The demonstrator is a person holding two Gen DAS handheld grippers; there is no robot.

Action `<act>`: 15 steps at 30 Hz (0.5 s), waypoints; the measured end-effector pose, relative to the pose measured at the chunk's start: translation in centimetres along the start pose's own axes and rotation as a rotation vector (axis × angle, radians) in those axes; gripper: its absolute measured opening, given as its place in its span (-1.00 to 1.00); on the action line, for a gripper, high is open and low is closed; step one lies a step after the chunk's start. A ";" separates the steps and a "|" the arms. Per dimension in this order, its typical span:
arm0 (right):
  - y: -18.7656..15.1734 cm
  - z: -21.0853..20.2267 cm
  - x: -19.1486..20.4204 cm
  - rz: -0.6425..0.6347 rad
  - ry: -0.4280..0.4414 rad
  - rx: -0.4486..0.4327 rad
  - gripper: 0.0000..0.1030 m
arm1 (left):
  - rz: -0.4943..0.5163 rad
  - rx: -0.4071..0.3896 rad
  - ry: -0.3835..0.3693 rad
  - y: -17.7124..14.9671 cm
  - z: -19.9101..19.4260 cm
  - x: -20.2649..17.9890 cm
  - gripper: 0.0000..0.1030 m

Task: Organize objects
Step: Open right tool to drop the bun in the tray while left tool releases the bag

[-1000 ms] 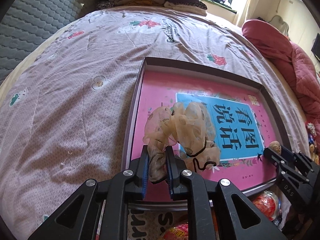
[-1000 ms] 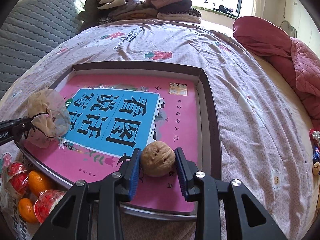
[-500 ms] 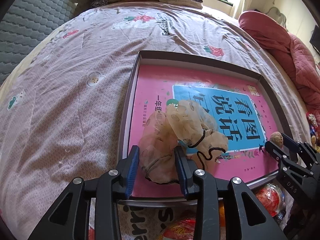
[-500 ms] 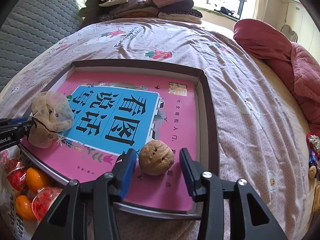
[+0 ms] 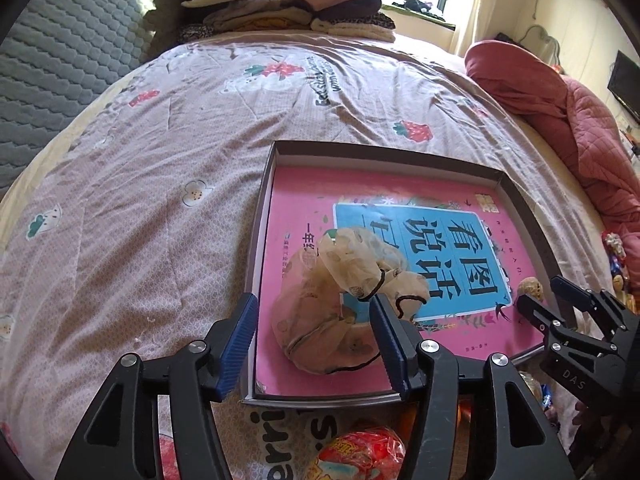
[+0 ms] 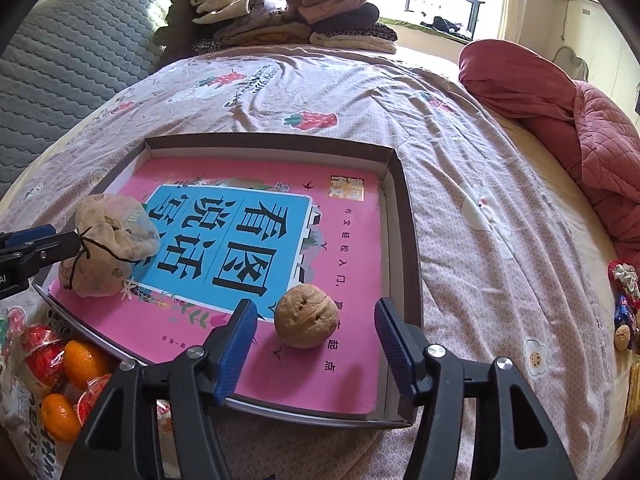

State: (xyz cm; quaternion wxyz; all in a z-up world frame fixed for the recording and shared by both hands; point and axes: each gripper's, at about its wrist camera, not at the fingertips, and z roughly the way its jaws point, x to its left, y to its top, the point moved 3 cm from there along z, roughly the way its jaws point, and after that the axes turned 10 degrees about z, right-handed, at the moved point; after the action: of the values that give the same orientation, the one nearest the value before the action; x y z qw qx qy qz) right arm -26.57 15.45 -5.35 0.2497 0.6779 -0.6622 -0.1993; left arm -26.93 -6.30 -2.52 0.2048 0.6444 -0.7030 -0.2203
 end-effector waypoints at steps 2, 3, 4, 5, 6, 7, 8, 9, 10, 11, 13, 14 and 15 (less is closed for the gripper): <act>0.1 -0.4 0.0 0.000 -0.002 -0.007 0.20 | -0.011 -0.013 -0.004 -0.1 -0.5 0.2 0.16; 0.2 -0.6 0.1 0.000 -0.003 -0.011 0.20 | -0.013 -0.014 -0.006 -0.1 -0.8 0.2 0.16; 0.2 -0.9 0.0 0.001 -0.004 -0.014 0.20 | -0.015 -0.017 -0.006 -0.1 -1.1 0.3 0.17; 0.3 -1.1 0.1 0.001 -0.004 -0.018 0.20 | -0.013 -0.019 -0.008 -0.2 -1.4 0.2 0.17; 0.3 -1.6 0.1 0.003 -0.003 -0.025 0.20 | -0.013 -0.021 -0.010 -0.2 -1.7 0.2 0.17; 0.3 -2.0 0.1 0.005 -0.001 -0.031 0.20 | -0.015 -0.028 -0.012 -0.3 -2.1 0.2 0.17; 0.4 -2.4 0.2 0.006 0.003 -0.038 0.20 | -0.017 -0.032 -0.013 -0.4 -2.5 0.2 0.17; 0.4 -2.9 0.2 0.006 0.008 -0.047 0.20 | -0.017 -0.039 -0.014 -0.5 -3.0 0.1 0.18; 0.4 -3.4 0.3 0.006 0.010 -0.054 0.20 | -0.015 -0.043 -0.014 -0.6 -3.4 0.0 0.19; 0.5 -3.8 0.3 0.007 0.011 -0.062 0.20 | -0.013 -0.048 -0.015 -0.7 -3.9 -0.1 0.21; 0.5 -4.9 0.3 0.007 0.018 -0.080 0.21 | -0.006 -0.061 -0.019 -0.8 -4.8 -0.4 0.31; 0.5 -5.4 0.4 0.007 0.021 -0.087 0.21 | -0.003 -0.069 -0.017 -0.9 -5.2 -0.5 0.33; 0.5 -6.0 0.4 0.007 0.024 -0.096 0.21 | 0.001 -0.078 -0.012 -0.9 -5.8 -0.6 0.33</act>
State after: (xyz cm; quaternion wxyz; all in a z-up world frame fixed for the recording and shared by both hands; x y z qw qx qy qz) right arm -23.34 15.52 -0.31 0.2905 0.6649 -0.6513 -0.2218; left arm -22.82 -6.04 1.65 0.2257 0.6342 -0.6956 -0.2511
